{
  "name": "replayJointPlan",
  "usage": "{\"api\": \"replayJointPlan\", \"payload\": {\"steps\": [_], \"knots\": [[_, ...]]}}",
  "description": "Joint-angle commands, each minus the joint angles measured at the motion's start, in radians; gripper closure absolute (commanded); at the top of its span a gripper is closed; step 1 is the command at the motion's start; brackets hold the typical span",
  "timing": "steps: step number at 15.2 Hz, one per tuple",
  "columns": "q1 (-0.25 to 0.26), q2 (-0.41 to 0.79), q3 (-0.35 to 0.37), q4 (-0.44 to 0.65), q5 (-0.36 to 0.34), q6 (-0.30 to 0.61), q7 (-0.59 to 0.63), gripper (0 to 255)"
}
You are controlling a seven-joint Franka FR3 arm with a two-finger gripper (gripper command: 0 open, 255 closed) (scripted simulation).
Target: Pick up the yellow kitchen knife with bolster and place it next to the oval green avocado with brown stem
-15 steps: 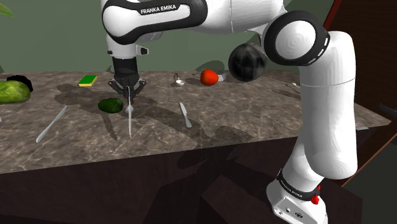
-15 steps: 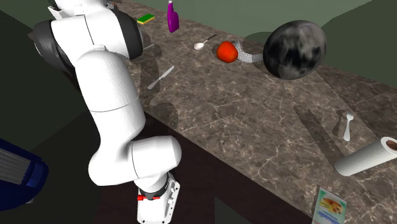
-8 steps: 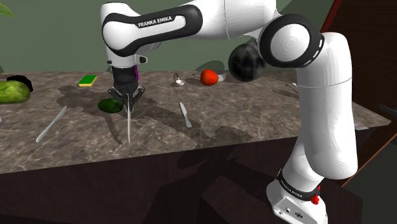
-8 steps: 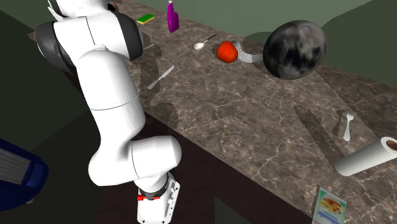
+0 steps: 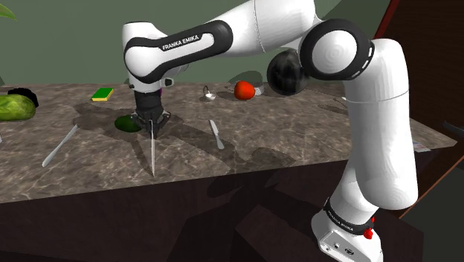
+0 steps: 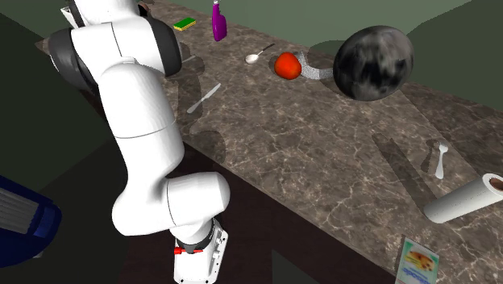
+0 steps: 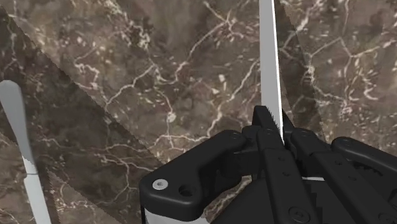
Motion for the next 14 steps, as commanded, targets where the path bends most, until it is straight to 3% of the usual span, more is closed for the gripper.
{"api": "replayJointPlan", "payload": {"steps": [1, 10, 14], "knots": [[0.001, 0.007, 0.001, -0.022, 0.000, 0.025, -0.001, 255], [0.003, 0.049, -0.004, -0.083, -0.006, 0.127, -0.005, 255], [0.003, 0.049, -0.004, -0.083, -0.006, 0.127, -0.005, 255]]}}
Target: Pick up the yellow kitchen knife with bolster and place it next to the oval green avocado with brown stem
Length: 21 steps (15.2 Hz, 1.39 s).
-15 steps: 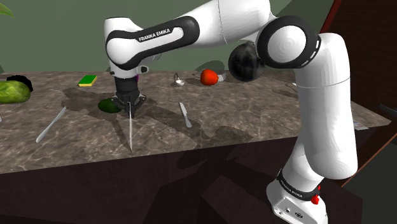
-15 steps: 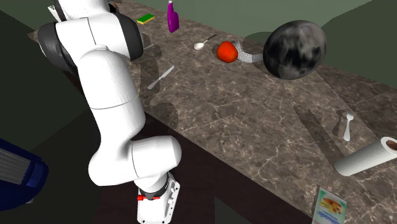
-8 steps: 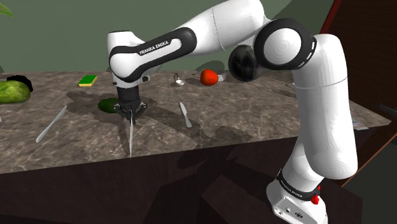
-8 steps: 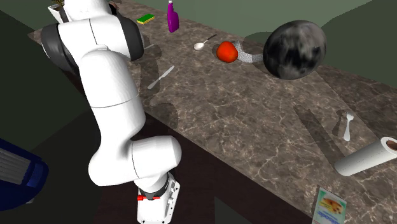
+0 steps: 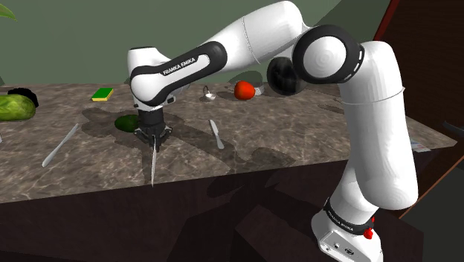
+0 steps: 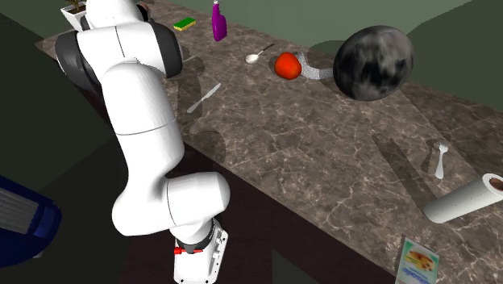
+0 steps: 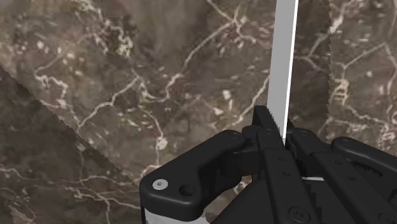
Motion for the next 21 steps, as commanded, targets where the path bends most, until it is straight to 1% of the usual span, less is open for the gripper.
{"api": "replayJointPlan", "payload": {"steps": [1, 3, 4, 9, 13, 21], "knots": [[0.000, 0.001, 0.000, 0.000, 0.000, 0.001, 0.000, 255], [0.000, 0.001, 0.000, 0.000, 0.000, 0.001, 0.000, 255], [0.000, 0.001, 0.000, 0.000, 0.000, 0.001, 0.000, 0], [0.000, 0.001, 0.000, 0.000, 0.000, 0.001, 0.000, 0], [-0.006, -0.037, 0.002, 0.072, 0.006, -0.108, -0.003, 0], [-0.006, -0.037, 0.002, 0.072, 0.006, -0.108, -0.003, 0]]}}
